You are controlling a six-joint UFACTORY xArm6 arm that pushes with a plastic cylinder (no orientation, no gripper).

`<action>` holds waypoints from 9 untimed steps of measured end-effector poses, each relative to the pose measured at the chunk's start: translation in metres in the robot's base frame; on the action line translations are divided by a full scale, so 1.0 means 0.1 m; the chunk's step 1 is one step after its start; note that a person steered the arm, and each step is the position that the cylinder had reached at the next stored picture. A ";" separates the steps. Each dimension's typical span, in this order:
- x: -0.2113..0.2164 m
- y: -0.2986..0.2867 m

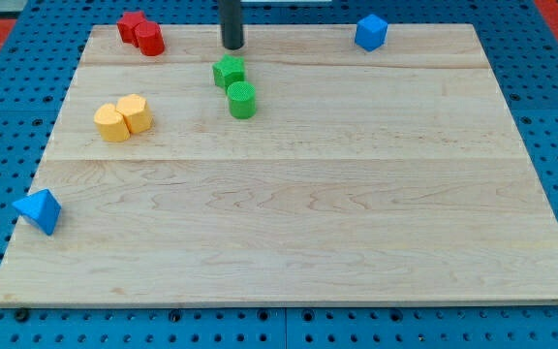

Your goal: Push the green star downwards slightly

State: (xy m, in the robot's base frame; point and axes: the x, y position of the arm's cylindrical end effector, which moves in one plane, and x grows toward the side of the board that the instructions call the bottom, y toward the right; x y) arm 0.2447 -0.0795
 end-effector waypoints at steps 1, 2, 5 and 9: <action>0.49 0.38; 0.81 0.55; 0.91 1.00; 1.16 0.70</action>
State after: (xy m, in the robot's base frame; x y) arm 0.3604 -0.0099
